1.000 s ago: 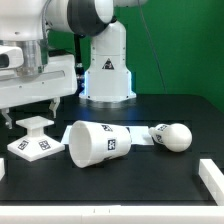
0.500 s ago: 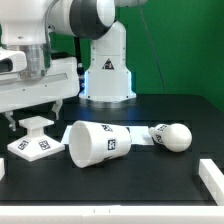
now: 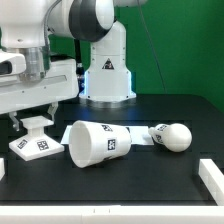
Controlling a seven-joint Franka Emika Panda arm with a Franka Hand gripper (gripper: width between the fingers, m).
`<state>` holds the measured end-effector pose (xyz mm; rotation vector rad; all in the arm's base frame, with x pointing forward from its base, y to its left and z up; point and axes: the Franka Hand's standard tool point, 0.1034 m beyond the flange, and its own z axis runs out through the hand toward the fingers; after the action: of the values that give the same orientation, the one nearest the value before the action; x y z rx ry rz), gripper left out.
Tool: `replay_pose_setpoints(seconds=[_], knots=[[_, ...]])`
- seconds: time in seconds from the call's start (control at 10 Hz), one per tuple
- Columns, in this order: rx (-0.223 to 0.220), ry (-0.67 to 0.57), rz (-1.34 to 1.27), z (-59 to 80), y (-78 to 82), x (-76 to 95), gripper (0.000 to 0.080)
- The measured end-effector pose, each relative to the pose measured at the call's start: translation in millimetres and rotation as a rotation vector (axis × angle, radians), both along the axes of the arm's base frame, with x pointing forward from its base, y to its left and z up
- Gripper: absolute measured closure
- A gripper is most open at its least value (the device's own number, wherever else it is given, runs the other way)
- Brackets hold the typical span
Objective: Assemble lamp
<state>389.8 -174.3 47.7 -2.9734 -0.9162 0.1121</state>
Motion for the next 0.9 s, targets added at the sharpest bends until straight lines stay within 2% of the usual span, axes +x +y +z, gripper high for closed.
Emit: replay_pose_setpoints(seconds=[0.2, 0.3, 0.6, 0.7, 0.9], knots=[[0.0, 0.0, 0.0, 0.1, 0.0, 0.0, 0.0271], [0.009, 0.003, 0.005, 5.8, 0.3, 2.3, 0.0271], [0.042, -0.035, 0.015, 78.1, -2.5, 26.2, 0.027], [0.039, -0.037, -0.001, 95.0, -3.4, 31.5, 0.0269], [0.031, -0.073, -0.031, 131.0, 6.9, 41.2, 0.0269]])
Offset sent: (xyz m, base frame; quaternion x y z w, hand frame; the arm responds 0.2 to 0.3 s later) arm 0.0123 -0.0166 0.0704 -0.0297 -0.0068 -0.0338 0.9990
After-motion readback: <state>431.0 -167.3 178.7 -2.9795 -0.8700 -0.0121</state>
